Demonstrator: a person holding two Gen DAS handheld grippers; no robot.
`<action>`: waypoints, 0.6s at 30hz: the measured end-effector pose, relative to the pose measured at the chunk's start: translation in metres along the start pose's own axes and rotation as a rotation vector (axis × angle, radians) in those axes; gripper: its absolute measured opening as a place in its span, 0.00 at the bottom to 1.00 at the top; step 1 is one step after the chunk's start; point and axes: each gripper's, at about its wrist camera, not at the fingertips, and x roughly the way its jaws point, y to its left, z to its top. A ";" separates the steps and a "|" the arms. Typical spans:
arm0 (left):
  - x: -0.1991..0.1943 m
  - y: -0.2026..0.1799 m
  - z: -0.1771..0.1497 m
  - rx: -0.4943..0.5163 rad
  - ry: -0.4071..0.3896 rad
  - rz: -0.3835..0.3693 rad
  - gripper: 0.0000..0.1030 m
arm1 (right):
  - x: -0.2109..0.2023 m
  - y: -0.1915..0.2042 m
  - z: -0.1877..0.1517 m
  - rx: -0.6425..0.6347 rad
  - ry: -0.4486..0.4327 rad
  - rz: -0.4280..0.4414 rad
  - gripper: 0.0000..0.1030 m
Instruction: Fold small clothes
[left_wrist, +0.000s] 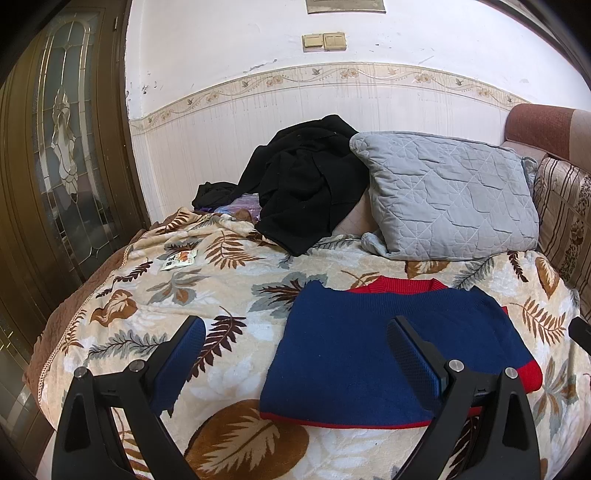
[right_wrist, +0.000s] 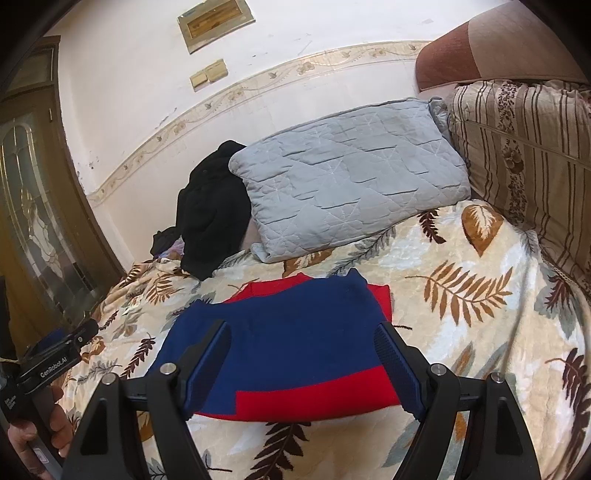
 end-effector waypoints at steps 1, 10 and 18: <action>0.000 0.000 0.000 0.001 0.001 0.000 0.96 | 0.000 0.000 0.000 -0.001 0.002 0.001 0.81; 0.002 0.000 -0.001 0.002 0.006 -0.002 0.96 | 0.003 0.010 -0.005 -0.034 0.016 0.013 0.81; 0.014 0.002 -0.009 0.012 0.030 -0.001 0.96 | 0.007 0.015 -0.007 -0.049 0.028 0.011 0.81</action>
